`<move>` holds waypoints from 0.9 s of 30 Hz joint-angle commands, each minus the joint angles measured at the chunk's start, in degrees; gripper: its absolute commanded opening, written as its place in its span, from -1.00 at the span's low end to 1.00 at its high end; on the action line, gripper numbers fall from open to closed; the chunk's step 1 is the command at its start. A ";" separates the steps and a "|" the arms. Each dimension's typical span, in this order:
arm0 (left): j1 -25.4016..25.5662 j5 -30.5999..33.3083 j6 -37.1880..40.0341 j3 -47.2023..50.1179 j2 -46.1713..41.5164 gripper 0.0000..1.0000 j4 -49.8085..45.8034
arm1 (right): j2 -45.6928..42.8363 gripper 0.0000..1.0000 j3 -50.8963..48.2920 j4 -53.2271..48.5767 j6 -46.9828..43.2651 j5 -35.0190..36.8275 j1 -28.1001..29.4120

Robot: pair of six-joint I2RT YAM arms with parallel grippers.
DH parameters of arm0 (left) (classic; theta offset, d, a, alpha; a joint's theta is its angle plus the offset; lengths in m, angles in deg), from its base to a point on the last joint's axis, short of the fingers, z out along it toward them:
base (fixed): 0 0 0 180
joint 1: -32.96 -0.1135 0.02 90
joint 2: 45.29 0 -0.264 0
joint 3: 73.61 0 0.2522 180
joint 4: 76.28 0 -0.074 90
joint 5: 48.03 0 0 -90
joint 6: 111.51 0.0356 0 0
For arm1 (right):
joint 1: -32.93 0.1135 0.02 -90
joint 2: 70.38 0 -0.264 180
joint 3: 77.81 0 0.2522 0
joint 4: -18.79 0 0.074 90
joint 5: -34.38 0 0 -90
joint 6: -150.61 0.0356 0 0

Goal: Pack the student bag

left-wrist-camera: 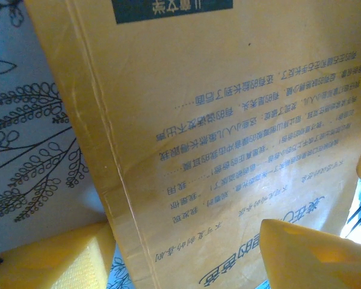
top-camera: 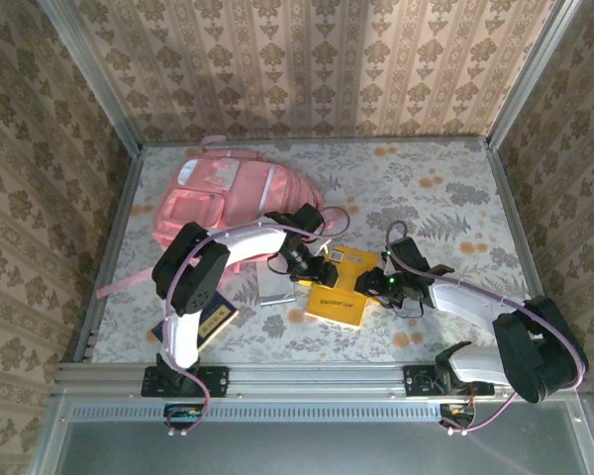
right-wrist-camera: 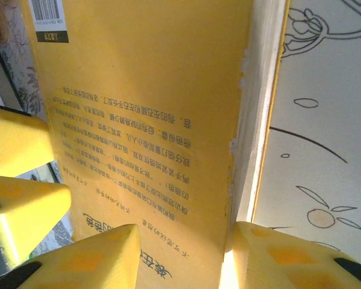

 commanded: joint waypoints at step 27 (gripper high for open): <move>0.40 -0.20 2.38 0.08 -2.13 0.24 -0.04 | -3.96 -0.42 1.82 5.54 4.21 -5.48 0.35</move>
